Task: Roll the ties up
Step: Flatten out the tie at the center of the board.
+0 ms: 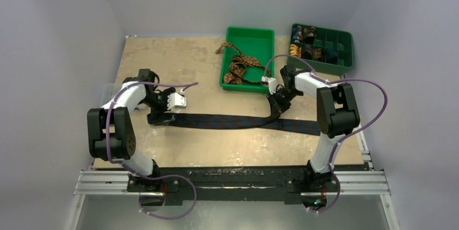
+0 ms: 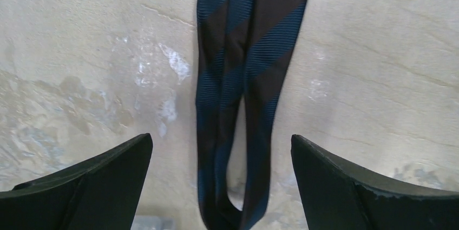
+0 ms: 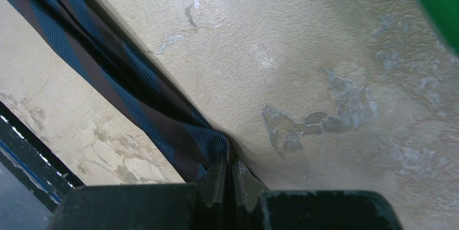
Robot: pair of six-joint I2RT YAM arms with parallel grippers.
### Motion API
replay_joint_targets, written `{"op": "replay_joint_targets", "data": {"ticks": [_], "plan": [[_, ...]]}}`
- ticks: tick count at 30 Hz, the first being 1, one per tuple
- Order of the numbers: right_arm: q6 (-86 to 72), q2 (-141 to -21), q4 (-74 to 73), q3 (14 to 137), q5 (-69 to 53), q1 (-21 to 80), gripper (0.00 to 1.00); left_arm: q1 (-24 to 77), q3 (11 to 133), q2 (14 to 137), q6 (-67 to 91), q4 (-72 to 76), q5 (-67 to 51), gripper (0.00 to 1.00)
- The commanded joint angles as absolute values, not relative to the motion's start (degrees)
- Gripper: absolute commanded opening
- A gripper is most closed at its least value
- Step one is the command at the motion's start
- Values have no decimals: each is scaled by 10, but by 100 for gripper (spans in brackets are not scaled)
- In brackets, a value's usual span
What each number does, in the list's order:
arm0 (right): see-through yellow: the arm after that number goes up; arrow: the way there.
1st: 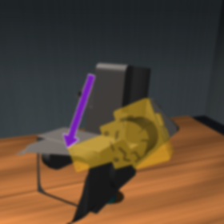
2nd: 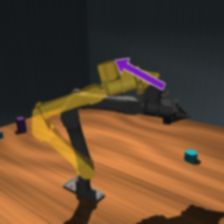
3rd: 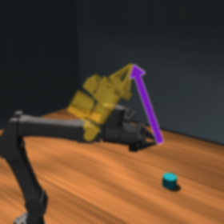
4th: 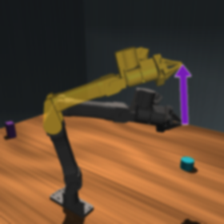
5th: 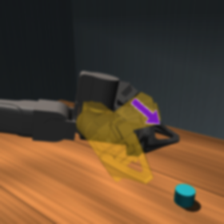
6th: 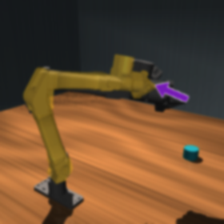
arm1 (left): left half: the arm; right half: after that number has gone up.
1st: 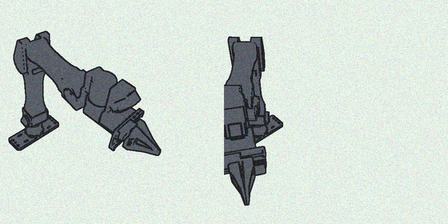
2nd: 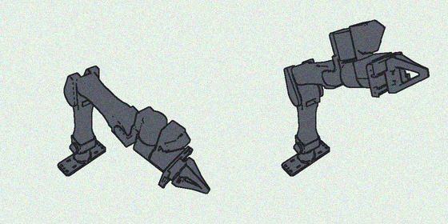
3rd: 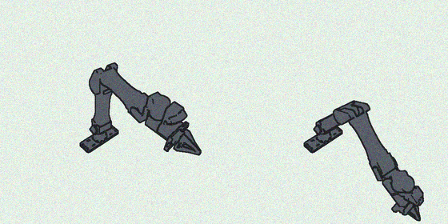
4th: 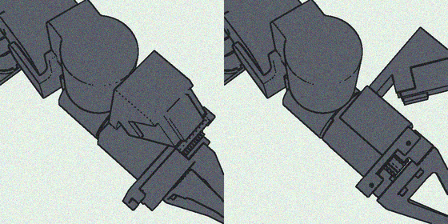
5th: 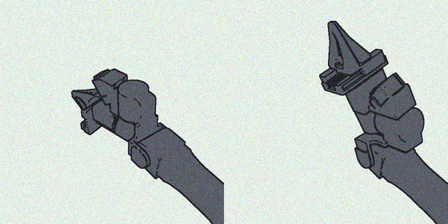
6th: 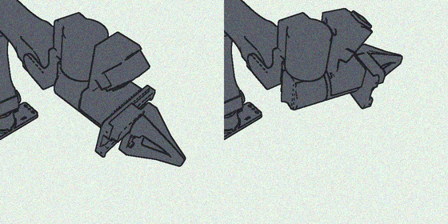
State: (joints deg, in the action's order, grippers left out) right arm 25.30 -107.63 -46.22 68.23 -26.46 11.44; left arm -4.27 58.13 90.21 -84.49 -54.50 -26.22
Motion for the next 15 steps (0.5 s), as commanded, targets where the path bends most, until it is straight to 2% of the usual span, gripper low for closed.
{"op": "replay_joint_targets", "data": {"ticks": [1,2,7,11,12,13,15], "plan": [[268,-1071,-445,662,-214,108,0,-15,574,917,-883,-488,-229,98],[272,-1074,-445,658,-211,107,0,-11,582,922,-878,-498,-227,95],[293,-1079,-442,645,-187,108,0,15,631,957,-895,-617,-201,58],[333,-1048,-446,608,-161,105,0,19,631,956,-888,-683,-201,40],[348,-1039,-446,598,-154,103,0,21,629,955,-881,-699,-201,28],[358,-1030,-447,589,-147,101,0,21,626,954,-876,-712,-200,20],[378,-1016,-447,577,-132,96,0,24,616,947,-874,-739,-202,8]]}}
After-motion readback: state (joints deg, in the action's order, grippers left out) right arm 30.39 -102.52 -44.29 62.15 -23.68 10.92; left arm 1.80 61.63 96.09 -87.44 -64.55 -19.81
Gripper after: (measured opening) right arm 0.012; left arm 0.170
